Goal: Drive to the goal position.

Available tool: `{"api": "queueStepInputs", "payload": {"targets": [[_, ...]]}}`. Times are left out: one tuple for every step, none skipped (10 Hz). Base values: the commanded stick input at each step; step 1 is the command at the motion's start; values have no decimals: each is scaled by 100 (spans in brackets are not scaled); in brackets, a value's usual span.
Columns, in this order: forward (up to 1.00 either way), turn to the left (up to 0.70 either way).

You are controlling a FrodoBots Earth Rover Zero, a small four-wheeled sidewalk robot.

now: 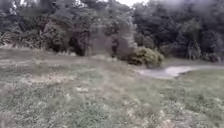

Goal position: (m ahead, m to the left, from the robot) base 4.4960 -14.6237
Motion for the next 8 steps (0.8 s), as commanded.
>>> {"api": "queueStepInputs", "payload": {"targets": [[50,-50],[50,-50],[50,-50],[50,-50],[50,-50],[50,-47],[50,-38],[50,-28]]}}
